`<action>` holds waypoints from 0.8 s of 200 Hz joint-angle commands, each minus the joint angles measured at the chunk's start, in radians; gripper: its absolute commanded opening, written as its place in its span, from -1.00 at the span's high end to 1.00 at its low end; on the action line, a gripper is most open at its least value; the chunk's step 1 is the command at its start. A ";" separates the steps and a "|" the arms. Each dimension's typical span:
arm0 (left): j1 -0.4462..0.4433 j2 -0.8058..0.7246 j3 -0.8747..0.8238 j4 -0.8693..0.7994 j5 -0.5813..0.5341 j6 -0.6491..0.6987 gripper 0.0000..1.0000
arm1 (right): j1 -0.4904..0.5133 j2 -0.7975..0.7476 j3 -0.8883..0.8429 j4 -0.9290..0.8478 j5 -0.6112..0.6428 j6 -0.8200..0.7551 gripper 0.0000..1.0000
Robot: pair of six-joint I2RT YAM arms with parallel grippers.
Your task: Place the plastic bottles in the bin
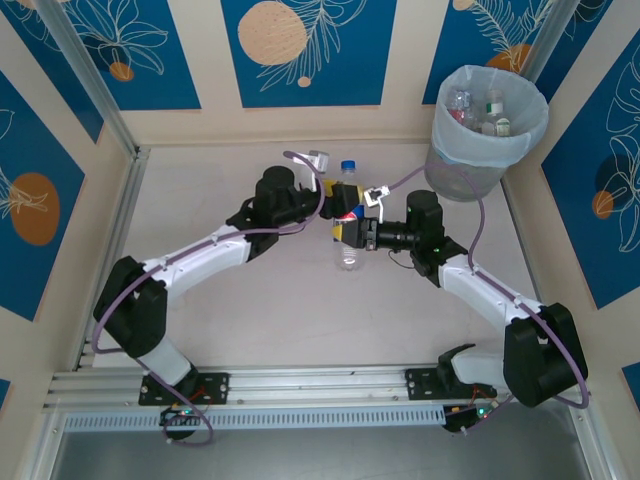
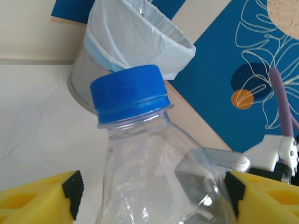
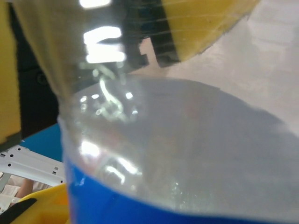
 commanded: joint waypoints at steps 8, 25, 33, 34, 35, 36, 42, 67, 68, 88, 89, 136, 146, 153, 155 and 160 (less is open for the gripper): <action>0.014 -0.035 0.046 0.022 0.133 -0.052 -0.90 | 0.000 0.002 0.023 -0.036 0.005 -0.041 0.23; 0.015 -0.049 0.043 0.023 0.153 -0.047 -0.98 | -0.002 0.003 0.021 -0.040 0.020 -0.043 0.24; 0.016 -0.061 0.033 0.026 0.146 -0.051 -0.98 | -0.006 0.004 0.021 -0.042 0.028 -0.044 0.25; 0.017 -0.062 0.032 0.028 0.144 -0.051 -0.99 | -0.006 0.005 0.022 -0.043 0.028 -0.044 0.25; 0.016 -0.064 0.030 0.029 0.143 -0.051 -0.98 | -0.005 0.005 0.021 -0.043 0.029 -0.045 0.25; 0.016 -0.066 0.028 0.030 0.142 -0.051 -0.98 | -0.005 0.005 0.021 -0.043 0.029 -0.045 0.25; 0.019 -0.076 0.016 0.042 0.134 -0.055 -0.98 | -0.007 0.004 0.023 -0.048 0.038 -0.047 0.25; 0.025 -0.118 -0.031 0.092 0.124 -0.065 -0.98 | -0.020 0.010 0.028 -0.084 0.083 -0.066 0.26; 0.025 -0.120 -0.032 0.093 0.123 -0.066 -0.99 | -0.021 0.009 0.029 -0.085 0.085 -0.067 0.26; 0.028 -0.164 -0.063 0.075 0.067 -0.059 -0.98 | -0.055 -0.001 0.037 -0.103 0.117 -0.075 0.28; 0.028 -0.166 -0.065 0.073 0.062 -0.058 -0.98 | -0.057 -0.002 0.037 -0.103 0.119 -0.075 0.28; 0.028 -0.310 -0.200 -0.093 -0.309 -0.012 -0.98 | -0.174 -0.015 0.129 -0.121 0.178 -0.073 0.27; 0.028 -0.336 -0.222 -0.146 -0.386 -0.011 -0.99 | -0.192 -0.008 0.162 -0.135 0.191 -0.075 0.27; 0.028 -0.349 -0.232 -0.187 -0.436 -0.010 -0.98 | -0.205 -0.002 0.183 -0.145 0.205 -0.073 0.26; 0.028 -0.353 -0.235 -0.199 -0.451 -0.009 -0.98 | -0.209 0.000 0.192 -0.147 0.209 -0.071 0.26; 0.029 -0.364 -0.240 -0.229 -0.484 -0.008 -0.99 | -0.220 0.005 0.209 -0.154 0.218 -0.068 0.26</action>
